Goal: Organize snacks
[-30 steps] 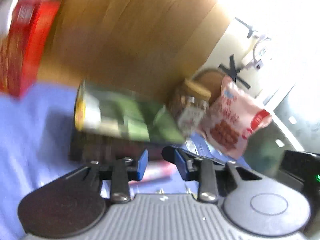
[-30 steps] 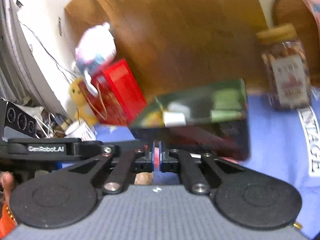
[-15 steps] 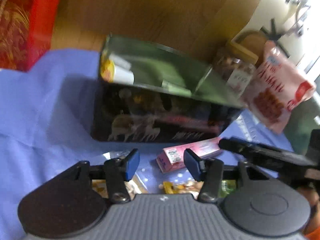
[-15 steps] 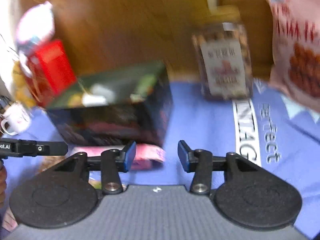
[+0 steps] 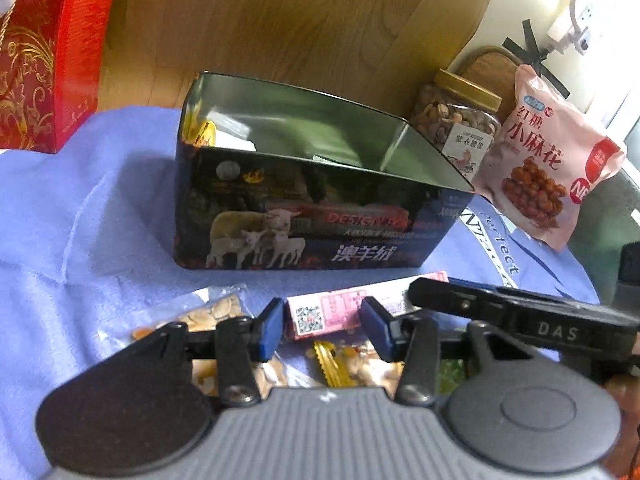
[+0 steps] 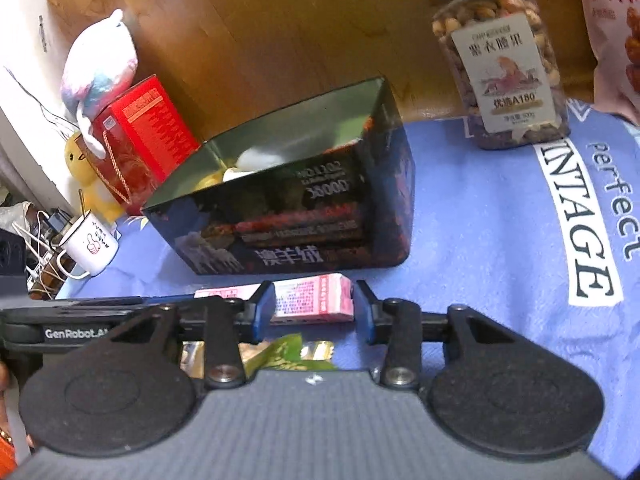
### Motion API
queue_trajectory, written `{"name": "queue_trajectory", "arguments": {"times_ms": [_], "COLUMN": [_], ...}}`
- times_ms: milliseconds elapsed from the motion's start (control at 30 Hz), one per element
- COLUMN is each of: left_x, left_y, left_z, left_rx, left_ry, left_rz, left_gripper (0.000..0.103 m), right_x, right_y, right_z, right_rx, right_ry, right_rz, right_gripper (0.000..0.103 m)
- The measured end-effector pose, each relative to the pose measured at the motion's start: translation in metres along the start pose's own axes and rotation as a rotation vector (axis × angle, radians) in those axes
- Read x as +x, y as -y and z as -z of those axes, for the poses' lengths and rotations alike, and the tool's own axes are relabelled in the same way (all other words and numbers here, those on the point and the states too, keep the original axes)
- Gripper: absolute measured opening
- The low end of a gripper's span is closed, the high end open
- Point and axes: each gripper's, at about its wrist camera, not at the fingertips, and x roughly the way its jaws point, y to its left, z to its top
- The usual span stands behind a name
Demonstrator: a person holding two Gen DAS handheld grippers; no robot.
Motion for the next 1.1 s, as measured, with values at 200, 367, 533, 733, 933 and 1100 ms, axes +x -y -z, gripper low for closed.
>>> {"name": "queue_trajectory", "arguments": {"times_ms": [200, 367, 533, 733, 933, 1100], "left_x": [-0.024, -0.046, -0.044, -0.005, -0.027, -0.043], "left_y": [0.010, 0.020, 0.021, 0.005, 0.002, 0.024], "left_z": [-0.003, -0.019, -0.056, -0.091, -0.062, -0.021], "left_rx": [0.026, 0.052, 0.077, 0.064, 0.103, 0.192], "left_ry": [0.061, 0.137, 0.202, 0.178, 0.205, 0.167], "left_rz": [0.007, 0.023, -0.002, -0.080, -0.079, -0.028], "left_gripper": [0.043, 0.043, 0.043, 0.041, 0.043, 0.043], "right_x": [-0.023, -0.044, -0.046, -0.002, -0.013, -0.057], "right_y": [-0.016, -0.031, -0.042, -0.050, -0.045, -0.006], "right_z": [-0.001, -0.008, -0.032, -0.058, -0.041, -0.007], "right_rx": [-0.017, -0.052, -0.097, -0.201, -0.222, -0.073], "right_ry": [0.061, 0.154, 0.262, 0.290, 0.293, 0.248], "right_rz": [0.008, 0.006, 0.029, 0.109, 0.120, 0.089], "right_gripper": [0.042, 0.042, 0.042, 0.053, 0.056, 0.056]}}
